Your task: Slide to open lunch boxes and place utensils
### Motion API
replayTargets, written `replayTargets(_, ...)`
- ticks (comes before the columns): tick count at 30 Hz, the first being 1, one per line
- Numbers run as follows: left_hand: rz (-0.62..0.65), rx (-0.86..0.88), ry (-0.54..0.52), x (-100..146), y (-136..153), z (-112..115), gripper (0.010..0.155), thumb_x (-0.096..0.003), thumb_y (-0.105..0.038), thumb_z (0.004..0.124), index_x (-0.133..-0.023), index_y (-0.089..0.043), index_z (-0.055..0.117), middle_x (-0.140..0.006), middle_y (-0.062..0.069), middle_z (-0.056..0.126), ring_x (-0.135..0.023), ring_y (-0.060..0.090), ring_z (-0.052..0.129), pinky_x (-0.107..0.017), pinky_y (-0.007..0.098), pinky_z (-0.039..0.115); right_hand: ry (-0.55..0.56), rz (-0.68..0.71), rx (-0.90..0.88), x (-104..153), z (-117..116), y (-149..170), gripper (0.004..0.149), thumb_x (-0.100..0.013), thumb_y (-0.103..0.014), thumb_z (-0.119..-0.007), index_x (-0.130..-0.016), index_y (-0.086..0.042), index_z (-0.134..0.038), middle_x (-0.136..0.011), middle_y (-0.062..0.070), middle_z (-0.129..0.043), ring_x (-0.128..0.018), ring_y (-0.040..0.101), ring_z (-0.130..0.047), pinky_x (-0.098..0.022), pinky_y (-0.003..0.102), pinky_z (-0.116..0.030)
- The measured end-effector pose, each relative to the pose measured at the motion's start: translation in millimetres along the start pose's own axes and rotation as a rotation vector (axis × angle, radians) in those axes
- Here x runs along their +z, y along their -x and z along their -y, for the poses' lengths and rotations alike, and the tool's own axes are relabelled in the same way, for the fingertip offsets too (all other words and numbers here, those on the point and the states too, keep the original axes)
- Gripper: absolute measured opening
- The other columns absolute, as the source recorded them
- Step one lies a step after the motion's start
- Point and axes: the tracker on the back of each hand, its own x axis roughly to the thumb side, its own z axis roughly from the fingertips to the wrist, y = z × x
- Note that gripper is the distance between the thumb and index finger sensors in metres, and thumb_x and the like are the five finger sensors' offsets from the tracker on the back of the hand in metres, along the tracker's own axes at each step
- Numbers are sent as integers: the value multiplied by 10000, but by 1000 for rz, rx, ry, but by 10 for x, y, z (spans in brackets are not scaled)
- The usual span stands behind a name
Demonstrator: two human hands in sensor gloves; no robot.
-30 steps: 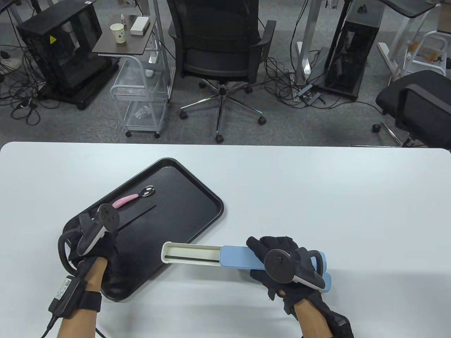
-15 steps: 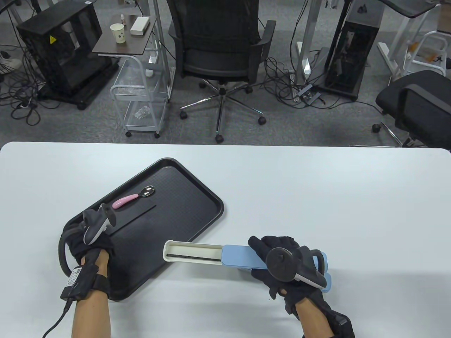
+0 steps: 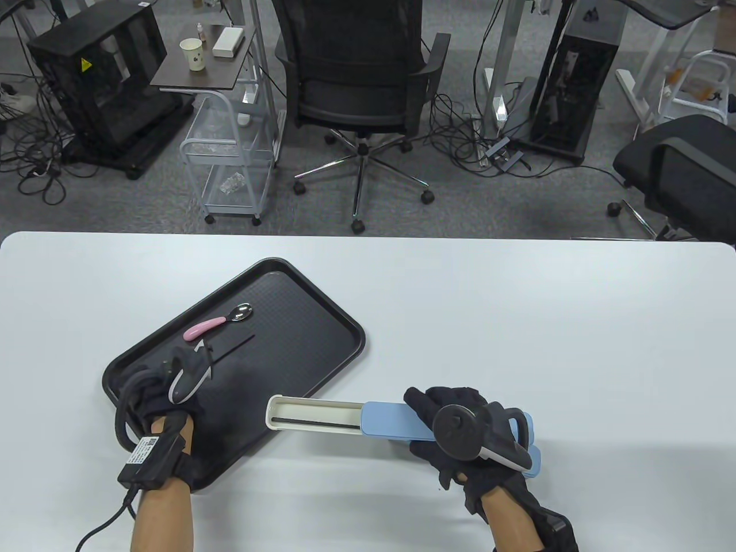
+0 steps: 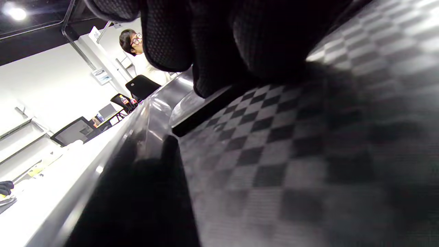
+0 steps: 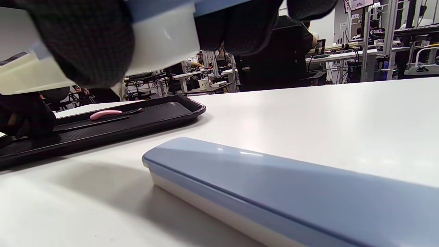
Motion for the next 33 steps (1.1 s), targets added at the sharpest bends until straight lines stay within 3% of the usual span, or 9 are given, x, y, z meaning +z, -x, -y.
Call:
replayTargets(13,44,50,24,-5,111,-25,421,-415,-406,789,-823,-307,807,-866,-17,899,-955,270,745,-732,558,485,7,-4,-8,-2,4,24,771,-428,-493,-890,-1068,-346,-488,-1058,98,-551,-963,379,-639,-747,646,-446)
replayTargets(20,112,241,4,67,280,-85,412,-431,-407,726,-841,-375,727,-849,-19,906,-934,281,771,-724,558,494,7,-6,-10,-1,7,31,769,-429,-495,-888,-1069,-345,-488,-1059,98,-550,-963,377,-639,-747,646,-446)
replayTargets(27,221,461,-150,340,491,-319,431,-436,-363,693,-866,-397,679,-886,-34,843,-831,276,822,-666,542,575,3,-7,-8,-3,1,35,769,-428,-493,-889,-1068,-347,-489,-1059,101,-549,-962,379,-640,-747,646,-446)
replayTargets(33,348,608,-351,794,616,-459,431,-437,-359,686,-866,-404,677,-892,-27,824,-825,274,812,-673,554,553,-7,-9,2,-8,-9,31,771,-428,-489,-891,-1069,-340,-489,-1058,100,-550,-961,382,-639,-746,648,-444)
